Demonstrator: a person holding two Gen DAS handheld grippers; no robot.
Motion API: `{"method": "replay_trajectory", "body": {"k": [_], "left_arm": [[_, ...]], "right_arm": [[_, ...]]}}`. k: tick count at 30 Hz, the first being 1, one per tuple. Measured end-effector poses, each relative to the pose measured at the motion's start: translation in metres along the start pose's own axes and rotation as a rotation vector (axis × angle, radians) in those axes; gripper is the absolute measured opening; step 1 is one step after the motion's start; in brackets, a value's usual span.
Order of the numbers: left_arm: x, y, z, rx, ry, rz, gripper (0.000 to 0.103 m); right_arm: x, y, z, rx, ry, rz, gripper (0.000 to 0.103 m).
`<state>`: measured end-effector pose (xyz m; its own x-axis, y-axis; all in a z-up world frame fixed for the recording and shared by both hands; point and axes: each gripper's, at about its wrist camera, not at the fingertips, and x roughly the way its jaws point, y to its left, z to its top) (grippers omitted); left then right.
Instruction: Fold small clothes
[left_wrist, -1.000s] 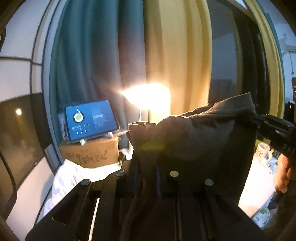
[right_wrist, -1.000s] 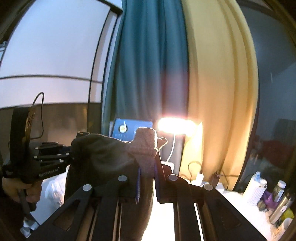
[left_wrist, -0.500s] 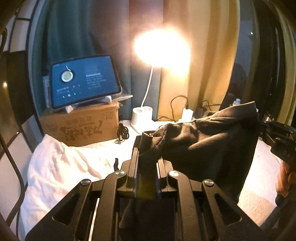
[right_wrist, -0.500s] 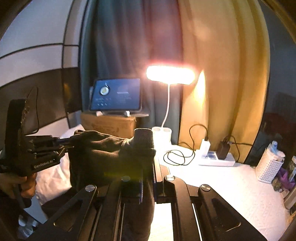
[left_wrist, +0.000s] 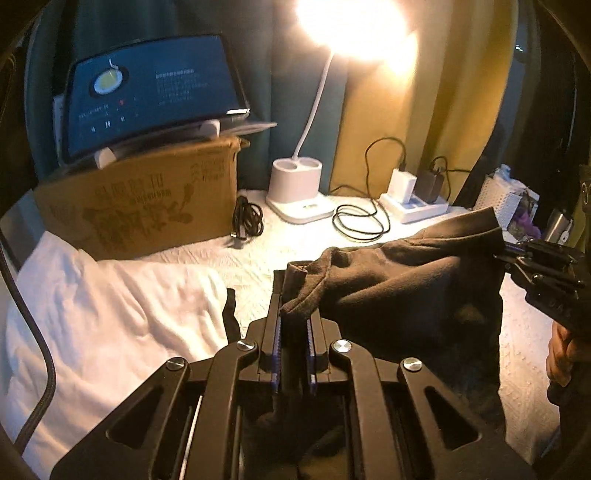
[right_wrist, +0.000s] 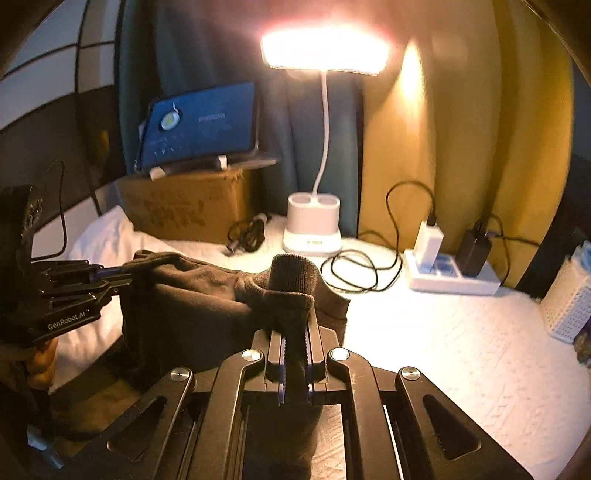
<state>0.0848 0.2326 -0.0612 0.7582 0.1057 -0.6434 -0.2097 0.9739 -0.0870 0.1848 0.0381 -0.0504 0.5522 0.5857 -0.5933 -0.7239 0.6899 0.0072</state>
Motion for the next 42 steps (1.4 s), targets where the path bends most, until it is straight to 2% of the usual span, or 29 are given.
{"method": "replay_trajectory", "body": {"k": [23,29,32,33,34,35,36,37,39,40,42], "left_arm": [[0.077,0.026,-0.007,-0.044,0.190,0.028,0.009],[0.087,0.026,-0.009,-0.045,0.235,0.047,0.011],[0.089,0.022,-0.009,-0.025,0.240,0.065,0.012],[0.088,0.021,-0.009,-0.020,0.241,0.071,0.012],[0.088,0.020,-0.009,-0.017,0.242,0.075,0.014],[0.087,0.019,-0.008,-0.013,0.242,0.082,0.016],[0.086,0.019,-0.008,-0.012,0.239,0.085,0.020],[0.085,0.019,-0.008,-0.015,0.236,0.085,0.030],[0.079,0.021,-0.007,-0.042,0.221,0.070,0.050],[0.077,0.021,-0.007,-0.052,0.217,0.052,0.057],[0.072,0.017,-0.008,-0.040,0.212,0.059,0.061]], "right_arm": [[0.111,-0.038,-0.028,0.084,0.205,0.010,0.007],[0.122,-0.044,-0.031,0.103,0.216,0.007,0.008],[0.122,-0.048,-0.032,0.116,0.225,0.006,0.017],[0.121,-0.050,-0.033,0.121,0.227,0.001,0.024],[0.121,-0.052,-0.033,0.126,0.231,-0.011,0.037],[0.120,-0.054,-0.034,0.132,0.234,-0.036,0.045],[0.118,-0.058,-0.035,0.145,0.235,-0.070,0.060],[0.117,-0.064,-0.037,0.164,0.233,-0.088,0.066],[0.114,-0.072,-0.040,0.185,0.234,-0.082,0.067],[0.112,-0.074,-0.041,0.187,0.236,-0.081,0.067],[0.105,-0.078,-0.043,0.185,0.236,-0.094,0.067]]}}
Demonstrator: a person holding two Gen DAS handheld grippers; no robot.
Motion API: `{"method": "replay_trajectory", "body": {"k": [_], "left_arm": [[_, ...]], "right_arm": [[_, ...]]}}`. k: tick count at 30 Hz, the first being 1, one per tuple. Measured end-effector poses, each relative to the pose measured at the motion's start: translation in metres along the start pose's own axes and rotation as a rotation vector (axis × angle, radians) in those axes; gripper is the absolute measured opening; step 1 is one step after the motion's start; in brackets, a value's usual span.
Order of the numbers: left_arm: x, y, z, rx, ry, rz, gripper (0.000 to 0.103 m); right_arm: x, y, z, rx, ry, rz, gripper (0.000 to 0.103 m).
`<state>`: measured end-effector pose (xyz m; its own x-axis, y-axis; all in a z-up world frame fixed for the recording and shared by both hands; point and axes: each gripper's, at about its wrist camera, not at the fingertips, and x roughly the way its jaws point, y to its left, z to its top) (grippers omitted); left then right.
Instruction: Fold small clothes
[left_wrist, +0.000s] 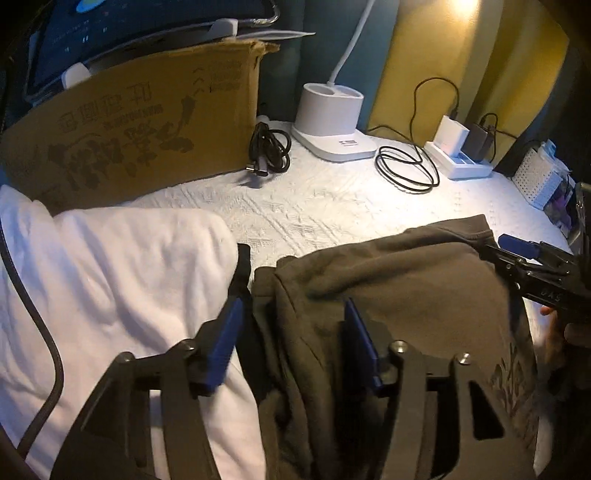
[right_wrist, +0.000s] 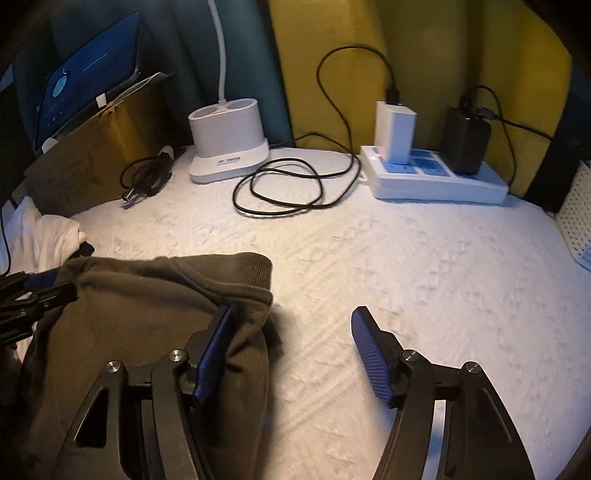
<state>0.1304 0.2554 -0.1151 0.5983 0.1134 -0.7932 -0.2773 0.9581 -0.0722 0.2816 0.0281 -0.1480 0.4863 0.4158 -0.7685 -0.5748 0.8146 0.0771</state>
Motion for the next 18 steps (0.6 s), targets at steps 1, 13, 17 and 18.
{"method": "replay_trajectory", "body": {"k": [1,13,17,18], "left_arm": [[-0.003,-0.002,-0.001,0.008,-0.005,0.010,0.064],[-0.047,-0.015,-0.019,0.001,-0.067,0.040,0.087],[-0.060,-0.031,-0.028,0.017,-0.078,0.024,0.087],[-0.063,-0.036,-0.031,0.015,-0.078,0.014,0.087]], "right_arm": [[-0.002,-0.001,-0.001,-0.001,0.000,-0.004,0.067],[-0.039,-0.015,-0.027,0.021,-0.011,-0.063,0.078],[-0.056,-0.021,-0.041,0.033,-0.016,-0.075,0.078],[-0.060,-0.023,-0.045,0.037,-0.017,-0.078,0.078]]}}
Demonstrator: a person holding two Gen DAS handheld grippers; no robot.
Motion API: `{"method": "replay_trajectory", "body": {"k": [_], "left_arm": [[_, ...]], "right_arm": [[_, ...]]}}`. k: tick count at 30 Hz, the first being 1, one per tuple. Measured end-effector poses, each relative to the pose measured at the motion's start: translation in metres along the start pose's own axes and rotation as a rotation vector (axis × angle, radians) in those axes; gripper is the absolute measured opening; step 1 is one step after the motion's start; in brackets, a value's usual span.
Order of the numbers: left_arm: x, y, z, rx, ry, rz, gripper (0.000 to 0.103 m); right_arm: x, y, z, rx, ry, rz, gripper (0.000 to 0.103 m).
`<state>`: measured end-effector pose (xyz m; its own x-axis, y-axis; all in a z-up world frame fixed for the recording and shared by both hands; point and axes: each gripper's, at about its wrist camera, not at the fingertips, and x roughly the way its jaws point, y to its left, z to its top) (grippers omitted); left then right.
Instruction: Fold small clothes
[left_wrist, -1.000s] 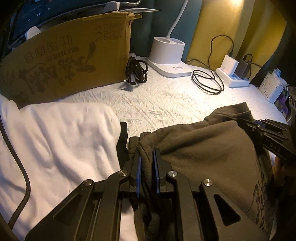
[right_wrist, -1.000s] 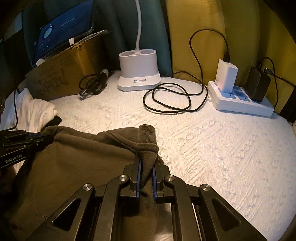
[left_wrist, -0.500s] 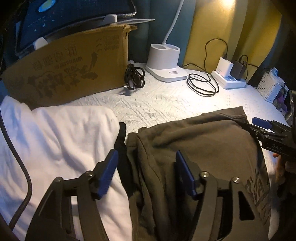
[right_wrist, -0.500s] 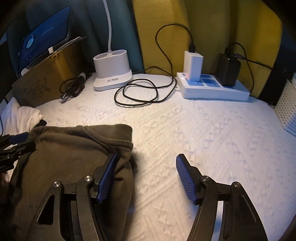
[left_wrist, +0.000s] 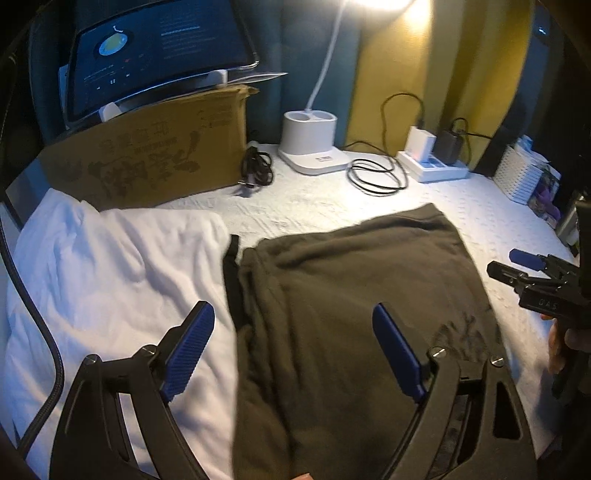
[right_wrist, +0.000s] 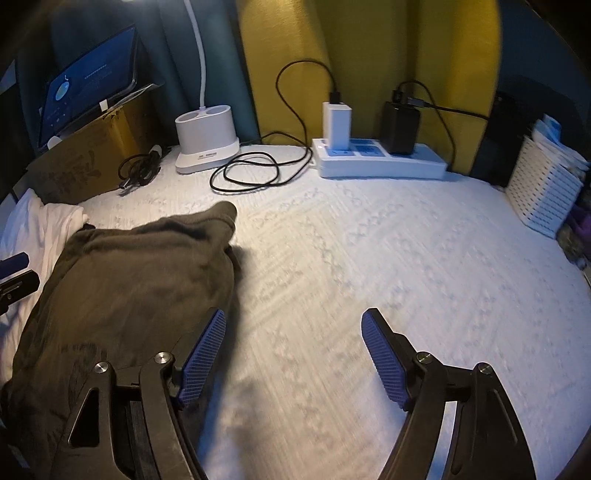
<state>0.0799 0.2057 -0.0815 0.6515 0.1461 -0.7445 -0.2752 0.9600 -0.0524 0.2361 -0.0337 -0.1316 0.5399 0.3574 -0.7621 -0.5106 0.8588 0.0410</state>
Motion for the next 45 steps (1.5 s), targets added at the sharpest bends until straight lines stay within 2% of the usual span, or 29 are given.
{"method": "replay_trajectory", "body": {"k": [13,19,23,33,45], "left_arm": [[-0.032,-0.062,-0.030,0.074,-0.012,-0.083,0.087],[-0.047,-0.086,-0.041,0.101,-0.018,-0.076,0.087],[-0.064,-0.099,-0.044,0.118,-0.055,-0.107,0.087],[-0.105,-0.135,-0.048,0.215,-0.146,-0.119,0.087],[-0.144,-0.161,-0.055,0.249,-0.222,-0.164,0.087]], "right_arm": [[-0.057,-0.024,-0.046,0.032,-0.027,-0.034,0.078],[-0.085,-0.037,-0.065,0.043,-0.055,-0.049,0.078],[-0.106,-0.046,-0.076,0.054,-0.078,-0.063,0.078],[-0.163,-0.066,-0.097,0.080,-0.159,-0.111,0.078],[-0.235,-0.078,-0.112,0.100,-0.277,-0.171,0.078]]}}
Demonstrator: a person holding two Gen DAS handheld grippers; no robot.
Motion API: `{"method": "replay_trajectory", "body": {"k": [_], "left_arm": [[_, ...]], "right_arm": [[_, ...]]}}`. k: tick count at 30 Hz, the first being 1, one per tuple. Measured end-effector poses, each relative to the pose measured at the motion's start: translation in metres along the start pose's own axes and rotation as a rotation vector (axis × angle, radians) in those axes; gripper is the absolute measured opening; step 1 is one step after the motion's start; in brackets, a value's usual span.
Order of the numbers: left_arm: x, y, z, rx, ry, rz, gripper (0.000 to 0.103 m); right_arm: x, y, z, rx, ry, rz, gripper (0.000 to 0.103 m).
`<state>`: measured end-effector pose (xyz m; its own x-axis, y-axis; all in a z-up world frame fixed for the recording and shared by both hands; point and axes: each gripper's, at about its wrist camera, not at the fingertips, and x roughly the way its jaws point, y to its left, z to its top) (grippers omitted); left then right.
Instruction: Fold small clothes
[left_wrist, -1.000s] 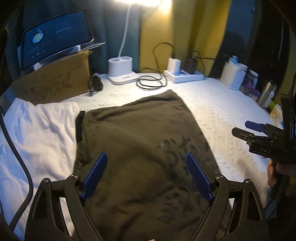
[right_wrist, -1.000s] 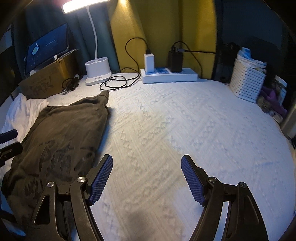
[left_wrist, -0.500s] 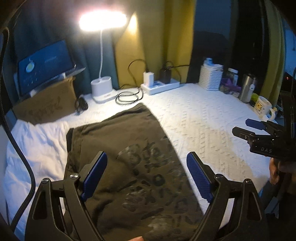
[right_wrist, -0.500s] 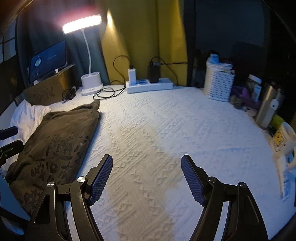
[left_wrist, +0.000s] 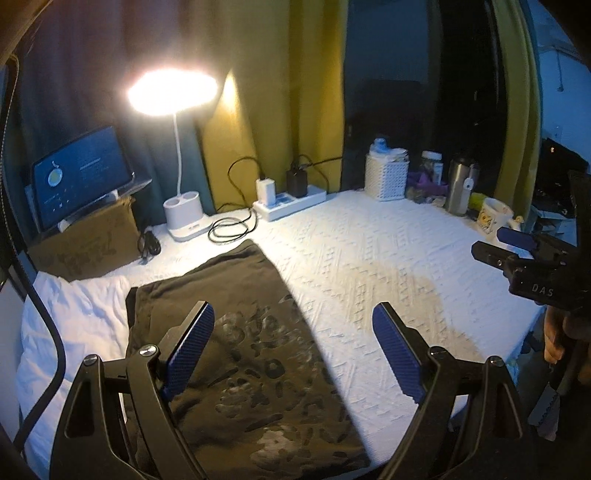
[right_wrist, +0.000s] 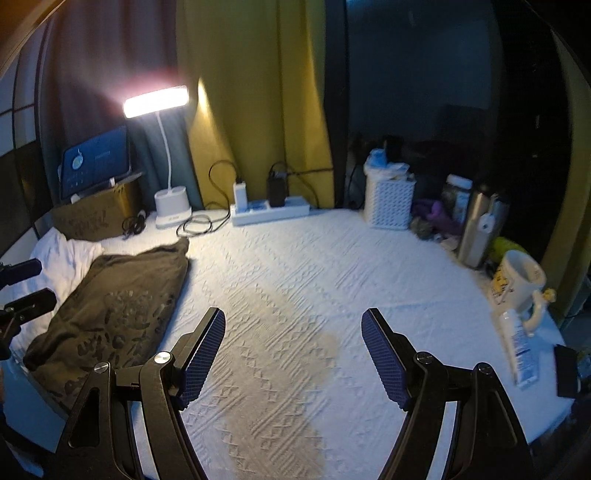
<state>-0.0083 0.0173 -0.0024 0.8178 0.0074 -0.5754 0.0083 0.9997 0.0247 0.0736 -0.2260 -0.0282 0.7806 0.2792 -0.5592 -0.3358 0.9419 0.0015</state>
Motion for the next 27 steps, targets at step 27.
{"method": "replay_trajectory", "body": {"k": [27], "left_arm": [[-0.085,-0.031,0.035,0.043,-0.263,0.017,0.087]], "right_arm": [[-0.137,-0.018,0.032,0.001,-0.255,-0.079,0.087]]}}
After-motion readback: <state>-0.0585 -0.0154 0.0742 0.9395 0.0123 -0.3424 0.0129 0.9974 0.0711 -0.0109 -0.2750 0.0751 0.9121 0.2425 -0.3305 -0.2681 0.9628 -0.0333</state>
